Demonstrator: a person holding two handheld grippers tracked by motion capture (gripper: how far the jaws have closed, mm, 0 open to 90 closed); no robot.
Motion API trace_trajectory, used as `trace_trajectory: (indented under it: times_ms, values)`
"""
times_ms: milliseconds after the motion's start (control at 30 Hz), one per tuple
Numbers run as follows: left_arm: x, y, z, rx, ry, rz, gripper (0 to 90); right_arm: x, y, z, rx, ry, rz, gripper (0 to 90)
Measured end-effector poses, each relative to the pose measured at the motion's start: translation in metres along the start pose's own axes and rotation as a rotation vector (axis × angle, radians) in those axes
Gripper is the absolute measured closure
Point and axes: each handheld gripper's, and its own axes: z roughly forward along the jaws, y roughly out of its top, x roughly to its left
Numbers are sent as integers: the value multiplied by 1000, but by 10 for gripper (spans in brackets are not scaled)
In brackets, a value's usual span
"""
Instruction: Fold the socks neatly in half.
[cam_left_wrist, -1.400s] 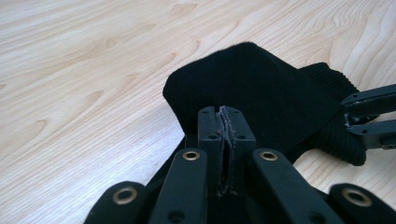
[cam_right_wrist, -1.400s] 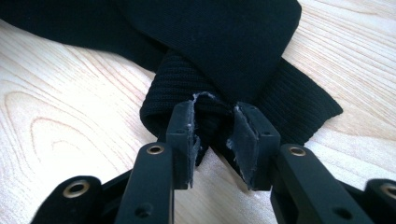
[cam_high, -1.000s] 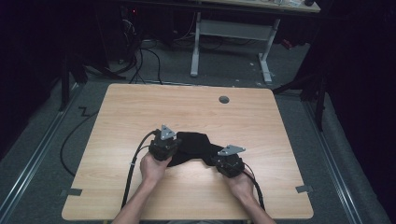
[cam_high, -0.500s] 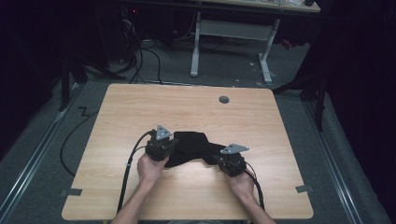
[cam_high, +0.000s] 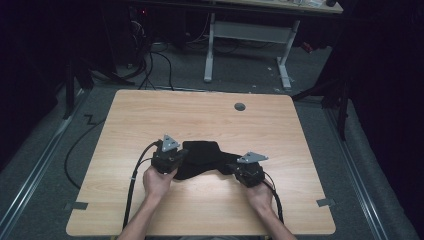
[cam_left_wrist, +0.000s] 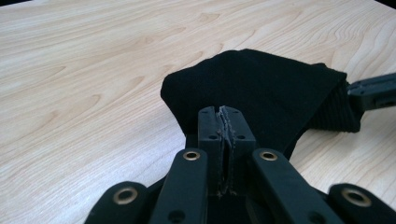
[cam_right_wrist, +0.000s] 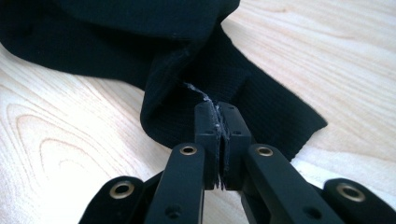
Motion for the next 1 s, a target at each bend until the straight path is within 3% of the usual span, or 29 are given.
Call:
trace_trajectory:
  times_ms: [333, 633, 1000]
  values:
    - [1, -6, -8, -11, -2, 0, 878, -3, 2, -2, -33, -18, 9, 886]
    - [2, -10, -10, 0, -6, -1, 879, -4, 14, -7, -61, -40, -4, 886]
    - [-1, -20, -16, 20, 11, 14, 878, -11, 13, -16, -85, -75, -1, 886]
